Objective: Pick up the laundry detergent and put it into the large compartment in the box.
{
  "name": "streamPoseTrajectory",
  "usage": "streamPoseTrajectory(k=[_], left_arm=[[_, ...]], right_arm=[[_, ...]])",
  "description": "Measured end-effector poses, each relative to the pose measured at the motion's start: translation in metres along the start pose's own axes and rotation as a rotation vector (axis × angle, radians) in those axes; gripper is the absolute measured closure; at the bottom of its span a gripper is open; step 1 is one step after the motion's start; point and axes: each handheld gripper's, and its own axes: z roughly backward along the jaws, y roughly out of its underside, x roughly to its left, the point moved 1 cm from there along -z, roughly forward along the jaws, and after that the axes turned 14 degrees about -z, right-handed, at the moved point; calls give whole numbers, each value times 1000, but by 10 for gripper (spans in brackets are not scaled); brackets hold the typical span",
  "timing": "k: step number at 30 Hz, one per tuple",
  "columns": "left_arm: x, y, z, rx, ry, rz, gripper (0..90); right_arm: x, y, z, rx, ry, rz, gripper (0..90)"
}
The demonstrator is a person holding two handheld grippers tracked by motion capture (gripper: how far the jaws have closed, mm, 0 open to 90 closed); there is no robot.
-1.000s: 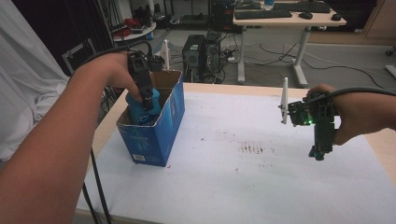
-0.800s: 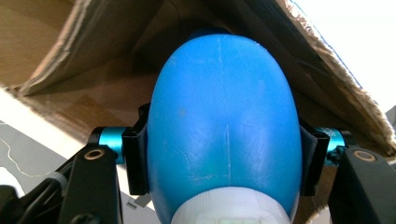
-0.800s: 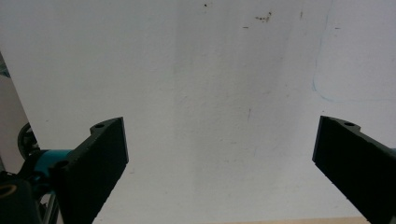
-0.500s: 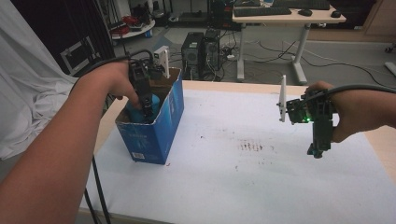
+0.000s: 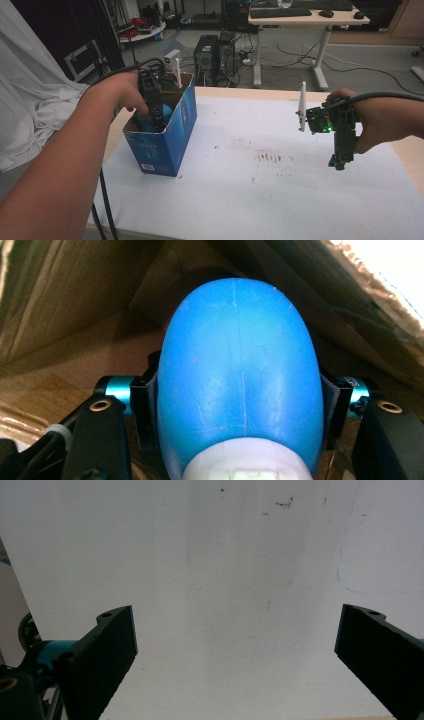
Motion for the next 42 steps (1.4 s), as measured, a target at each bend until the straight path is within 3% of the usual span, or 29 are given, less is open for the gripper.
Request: streamPoseTrajectory(k=[12, 17, 34, 42], left_arm=[[1, -3, -1, 3, 9, 4, 371], [2, 0, -1, 20, -2, 17, 310], [-2, 1, 12, 14, -4, 29, 267], [-6, 2, 30, 11, -4, 33, 235]], right_arm=[[0, -1, 0, -1, 1, 4, 24], [1, 0, 1, -2, 4, 1, 24], [2, 2, 3, -6, 3, 2, 24], [3, 1, 4, -5, 3, 1, 24]])
